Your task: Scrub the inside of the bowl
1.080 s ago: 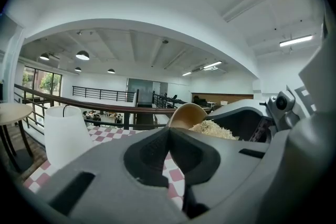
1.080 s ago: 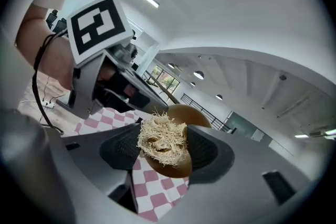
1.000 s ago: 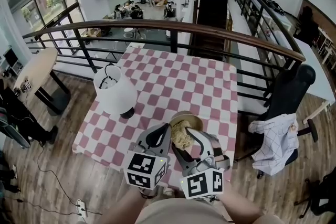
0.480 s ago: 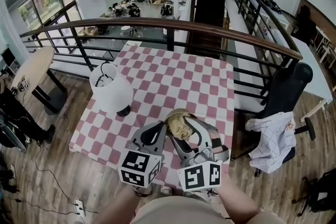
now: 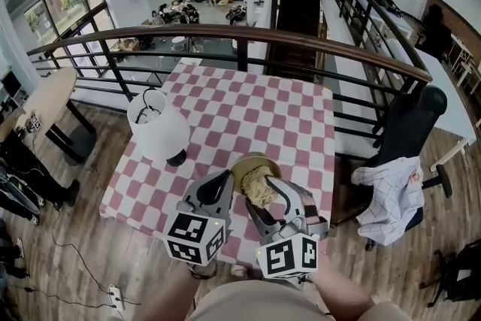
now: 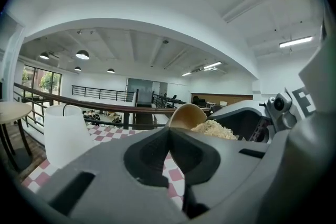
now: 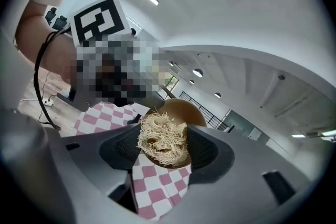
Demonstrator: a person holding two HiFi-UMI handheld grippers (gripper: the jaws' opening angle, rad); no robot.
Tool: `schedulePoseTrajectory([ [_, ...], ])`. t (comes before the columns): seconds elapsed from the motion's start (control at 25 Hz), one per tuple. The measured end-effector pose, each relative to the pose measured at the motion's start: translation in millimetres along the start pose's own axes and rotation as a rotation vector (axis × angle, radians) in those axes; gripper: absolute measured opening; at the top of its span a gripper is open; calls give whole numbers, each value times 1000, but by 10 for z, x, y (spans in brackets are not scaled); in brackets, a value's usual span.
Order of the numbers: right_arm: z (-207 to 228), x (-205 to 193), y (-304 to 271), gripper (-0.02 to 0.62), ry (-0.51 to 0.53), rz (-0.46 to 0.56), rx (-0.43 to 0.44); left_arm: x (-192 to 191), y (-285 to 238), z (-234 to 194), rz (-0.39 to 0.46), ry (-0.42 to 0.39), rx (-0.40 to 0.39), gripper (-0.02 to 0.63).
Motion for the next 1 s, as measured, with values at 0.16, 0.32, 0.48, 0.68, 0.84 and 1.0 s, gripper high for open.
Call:
schedulePoseTrajectory([
  [0.16,-59,55,-24,252,-14,16,10,-106,-36,79,-22,33,-26,14],
  [0.32,-25,90,-20,252,-76,92,7,-126,-31,62,-26,34,-19,14],
  [0.48,-50,56,-24,252,-95,108,12,-95,-6,18,-24,34,-12,14],
  [0.68,-84,-92,-52,252,-44,19,8,-131,14,-29,-38,32,1,14],
  [0.84,-14,-87,-53,252,79,-5,-58,-160,30,-44,-52,35,-3,14],
  [1.0,79,-15,-67,252,90,29,-115,-166,31,41,-61,30,-29,14],
])
Point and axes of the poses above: the fingertips, and each gripper's own axes: y backward along the fingers, z to its right, x out of its top, the point moved 4 cm from there along y, backward along the fingers, and after that the axes turned 5 degrees about y, right-handed, at the moved point
